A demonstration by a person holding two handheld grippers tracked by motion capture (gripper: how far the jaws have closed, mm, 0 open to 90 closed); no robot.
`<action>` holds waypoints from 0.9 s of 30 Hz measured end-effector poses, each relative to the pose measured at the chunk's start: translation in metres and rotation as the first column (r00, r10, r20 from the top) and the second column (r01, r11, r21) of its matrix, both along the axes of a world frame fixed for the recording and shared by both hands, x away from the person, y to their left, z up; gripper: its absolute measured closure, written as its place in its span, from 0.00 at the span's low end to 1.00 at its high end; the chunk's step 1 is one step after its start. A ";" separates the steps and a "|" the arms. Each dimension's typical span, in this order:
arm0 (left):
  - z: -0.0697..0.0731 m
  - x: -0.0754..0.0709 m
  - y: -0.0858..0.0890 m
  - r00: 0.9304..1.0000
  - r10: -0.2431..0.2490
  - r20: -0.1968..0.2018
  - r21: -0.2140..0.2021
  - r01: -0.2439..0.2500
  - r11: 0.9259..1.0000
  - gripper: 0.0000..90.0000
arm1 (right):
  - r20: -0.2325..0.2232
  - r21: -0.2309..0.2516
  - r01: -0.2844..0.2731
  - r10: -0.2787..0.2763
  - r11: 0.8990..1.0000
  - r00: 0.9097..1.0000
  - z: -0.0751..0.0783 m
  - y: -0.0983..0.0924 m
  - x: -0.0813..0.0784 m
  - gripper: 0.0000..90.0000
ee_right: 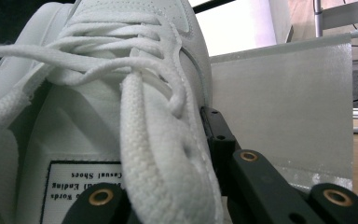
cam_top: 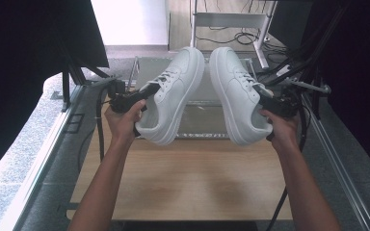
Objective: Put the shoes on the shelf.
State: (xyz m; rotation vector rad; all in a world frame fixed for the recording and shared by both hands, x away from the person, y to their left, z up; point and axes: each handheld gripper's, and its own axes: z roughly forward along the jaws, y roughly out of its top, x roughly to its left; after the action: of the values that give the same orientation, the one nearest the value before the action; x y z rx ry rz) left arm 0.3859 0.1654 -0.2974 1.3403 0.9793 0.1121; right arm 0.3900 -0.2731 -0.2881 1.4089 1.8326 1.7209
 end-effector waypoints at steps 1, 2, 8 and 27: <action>0.000 0.001 0.001 1.000 0.002 -0.001 0.002 -0.002 1.000 0.91 | -0.001 -0.001 0.000 0.000 1.000 1.000 0.001 0.000 0.001 0.96; 0.001 0.003 0.001 1.000 0.004 -0.002 0.000 -0.004 1.000 0.91 | -0.001 0.001 0.004 -0.004 1.000 1.000 0.001 0.000 0.002 0.96; 0.001 0.009 0.001 1.000 0.025 -0.009 0.005 -0.025 1.000 0.91 | -0.009 -0.002 0.020 -0.020 1.000 1.000 0.003 -0.002 0.009 0.96; -0.004 0.030 -0.003 0.998 0.048 -0.042 -0.004 -0.048 0.999 0.91 | -0.033 -0.007 0.054 -0.054 0.999 0.998 0.003 0.004 0.033 0.96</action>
State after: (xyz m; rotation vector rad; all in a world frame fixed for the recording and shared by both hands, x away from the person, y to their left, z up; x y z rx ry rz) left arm 0.4159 0.1622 -0.3009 1.3194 1.0466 0.1190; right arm 0.4228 -0.2690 -0.2851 1.4790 1.7973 1.6749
